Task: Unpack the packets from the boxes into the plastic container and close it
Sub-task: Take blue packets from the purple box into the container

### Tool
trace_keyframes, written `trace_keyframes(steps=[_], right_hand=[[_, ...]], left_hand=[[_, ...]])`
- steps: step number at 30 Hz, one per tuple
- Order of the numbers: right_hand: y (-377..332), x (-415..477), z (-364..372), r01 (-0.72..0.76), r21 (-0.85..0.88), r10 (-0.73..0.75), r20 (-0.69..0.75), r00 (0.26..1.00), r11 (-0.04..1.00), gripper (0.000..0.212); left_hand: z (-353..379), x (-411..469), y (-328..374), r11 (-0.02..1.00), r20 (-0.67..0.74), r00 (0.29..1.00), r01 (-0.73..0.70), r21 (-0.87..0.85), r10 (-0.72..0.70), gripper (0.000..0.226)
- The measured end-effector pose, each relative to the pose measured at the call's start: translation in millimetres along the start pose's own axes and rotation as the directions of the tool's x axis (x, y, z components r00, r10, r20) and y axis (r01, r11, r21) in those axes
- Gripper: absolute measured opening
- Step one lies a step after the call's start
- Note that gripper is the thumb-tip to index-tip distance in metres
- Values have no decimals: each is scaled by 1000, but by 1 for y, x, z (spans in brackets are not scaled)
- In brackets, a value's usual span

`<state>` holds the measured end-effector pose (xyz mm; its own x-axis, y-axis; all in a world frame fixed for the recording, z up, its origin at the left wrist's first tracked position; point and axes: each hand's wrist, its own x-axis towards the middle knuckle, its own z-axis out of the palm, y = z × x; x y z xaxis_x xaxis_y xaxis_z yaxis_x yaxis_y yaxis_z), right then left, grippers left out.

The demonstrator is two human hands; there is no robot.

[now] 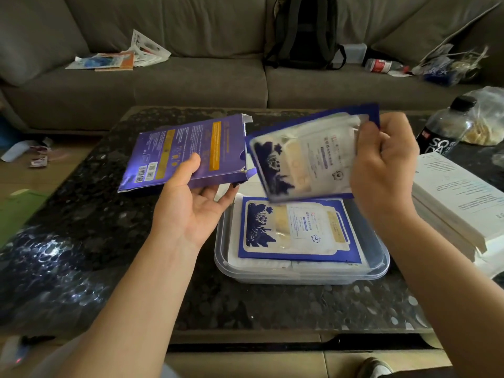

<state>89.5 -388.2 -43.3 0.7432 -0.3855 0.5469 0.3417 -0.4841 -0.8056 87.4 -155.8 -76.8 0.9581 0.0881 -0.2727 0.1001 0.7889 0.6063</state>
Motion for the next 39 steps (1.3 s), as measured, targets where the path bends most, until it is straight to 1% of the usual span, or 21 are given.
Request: trace_keyframes(steps=[2, 4, 6, 8, 10, 13, 14, 16, 18, 19, 21, 24, 26, 28, 30, 31, 32, 33, 35, 37, 39], right_hand=[[-2, 3, 1, -212, 103, 214, -8, 977, 972, 24], [-4, 2, 4, -437, 207, 434, 62, 899, 875, 22], [-4, -4, 6, -588, 228, 569, 148, 809, 776, 19], [-1, -13, 8, -656, 196, 629, 189, 755, 729, 19], [0, -21, 9, -698, 167, 667, 207, 715, 696, 17], [4, -31, 14, -719, 72, 696, 202, 689, 691, 14], [5, -33, 14, -705, 15, 691, 185, 699, 709, 14], [9, -35, 11, -620, -142, 636, 148, 758, 772, 13], [11, -36, 6, -449, -362, 522, 135, 842, 817, 11], [11, -36, 4, -351, -470, 461, 142, 876, 810, 10], [12, -35, 0, -198, -626, 393, 189, 900, 754, 8], [11, -30, -2, -104, -771, 440, 242, 865, 628, 8], [9, -28, -3, -38, -842, 441, 243, 864, 538, 12], [7, -30, -4, 57, -881, 352, 246, 903, 470, 11], [4, -32, -1, 155, -859, 230, 298, 926, 488, 11], [4, -34, 1, 217, -819, 181, 360, 915, 531, 13], [4, -35, 5, 286, -762, 146, 443, 885, 581, 18], [6, -37, 9, 353, -694, 129, 539, 833, 627, 27], [8, -42, 17, 428, -577, 153, 701, 697, 696, 46], [11, -46, 23, 473, -523, 196, 791, 580, 709, 63], [16, -49, 26, 515, -508, 232, 830, 508, 690, 76]], left_hand=[[-1, 2, 1, 1000, 6, 1000, -4, -9, 4, 33], [-2, 2, 0, 1000, 11, 1000, -12, -5, 12, 32], [-2, 3, -1, 1000, 15, 1000, -23, 1, 23, 34], [-2, 3, 0, 999, 15, 999, -40, 2, 40, 39], [-1, 2, 0, 998, 10, 998, -60, 10, 59, 50], [0, 1, 0, 997, -2, 998, -70, 22, 70, 58], [0, 1, 0, 998, -4, 998, -66, 24, 66, 56], [-1, 1, 0, 998, -3, 999, -52, 26, 53, 47], [-2, 2, -1, 999, 1, 999, -40, 28, 40, 39], [-3, 2, -1, 999, 6, 999, -37, 26, 37, 38], [-1, 1, -1, 999, 18, 999, -38, 28, 38, 41], [2, -2, -1, 998, 27, 998, -48, 31, 48, 53], [3, -3, -1, 998, 28, 998, -51, 39, 50, 54], [3, -3, -2, 998, 31, 998, -48, 52, 46, 53], [3, -4, -2, 997, 33, 998, -48, 61, 46, 56], [3, -4, -3, 997, 34, 998, -52, 64, 50, 56], [4, -4, -3, 996, 36, 998, -55, 65, 53, 55], [4, -4, -4, 996, 36, 998, -58, 66, 56, 54], [5, -5, -5, 996, 35, 998, -58, 64, 56, 50], [4, -6, -7, 997, 34, 998, -53, 61, 51, 48], [4, -6, -8, 997, 31, 998, -51, 64, 49, 41]])
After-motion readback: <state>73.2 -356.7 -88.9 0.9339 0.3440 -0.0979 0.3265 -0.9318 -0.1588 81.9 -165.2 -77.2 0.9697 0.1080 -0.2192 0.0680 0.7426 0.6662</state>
